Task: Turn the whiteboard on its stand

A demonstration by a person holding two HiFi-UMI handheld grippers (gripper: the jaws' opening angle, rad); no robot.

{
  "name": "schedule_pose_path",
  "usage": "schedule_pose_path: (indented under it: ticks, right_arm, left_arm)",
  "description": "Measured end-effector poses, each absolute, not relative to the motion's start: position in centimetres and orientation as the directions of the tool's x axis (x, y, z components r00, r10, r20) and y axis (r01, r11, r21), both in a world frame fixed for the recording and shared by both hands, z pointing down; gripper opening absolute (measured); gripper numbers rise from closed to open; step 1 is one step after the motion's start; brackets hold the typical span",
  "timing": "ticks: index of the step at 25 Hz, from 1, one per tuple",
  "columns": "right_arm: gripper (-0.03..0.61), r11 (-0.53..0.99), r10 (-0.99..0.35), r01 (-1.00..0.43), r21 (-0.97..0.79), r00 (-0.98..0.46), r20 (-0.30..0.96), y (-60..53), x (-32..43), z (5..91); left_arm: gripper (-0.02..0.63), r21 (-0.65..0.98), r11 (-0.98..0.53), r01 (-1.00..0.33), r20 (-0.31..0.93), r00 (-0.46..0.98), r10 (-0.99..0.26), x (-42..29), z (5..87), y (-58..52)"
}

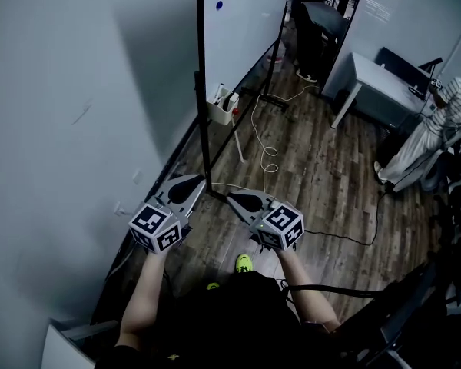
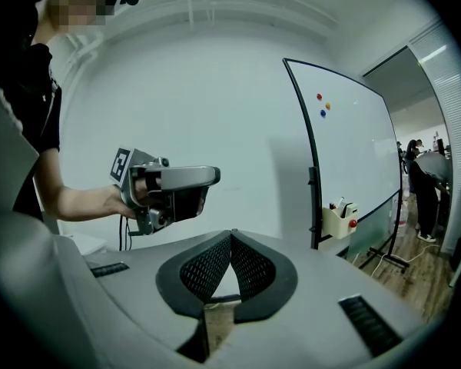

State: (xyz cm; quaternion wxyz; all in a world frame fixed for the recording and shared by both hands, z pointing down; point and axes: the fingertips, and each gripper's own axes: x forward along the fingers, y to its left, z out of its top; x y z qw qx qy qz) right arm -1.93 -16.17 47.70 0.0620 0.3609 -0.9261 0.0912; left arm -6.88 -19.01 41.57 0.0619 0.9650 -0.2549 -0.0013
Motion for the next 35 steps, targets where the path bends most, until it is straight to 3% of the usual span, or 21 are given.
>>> schedule_pose_path:
  ticks: [20,35]
  right_arm:
    - [0.02,0.69,-0.682,-0.71,-0.14,-0.703,0.203,-7.3,-6.3,49.2]
    - [0.018,0.728,-0.653,-0.677,-0.108,-0.733,0.189,-7.8,-6.9,46.4]
  left_arm:
    - [0.048,0.219,-0.893,-0.393,0.054,0.919,-0.391,-8.6,45.7,-9.5]
    - [0.048,0.236,-0.863,-0.446,0.025,0.891,-0.453,-9.8,43.8,-8.9]
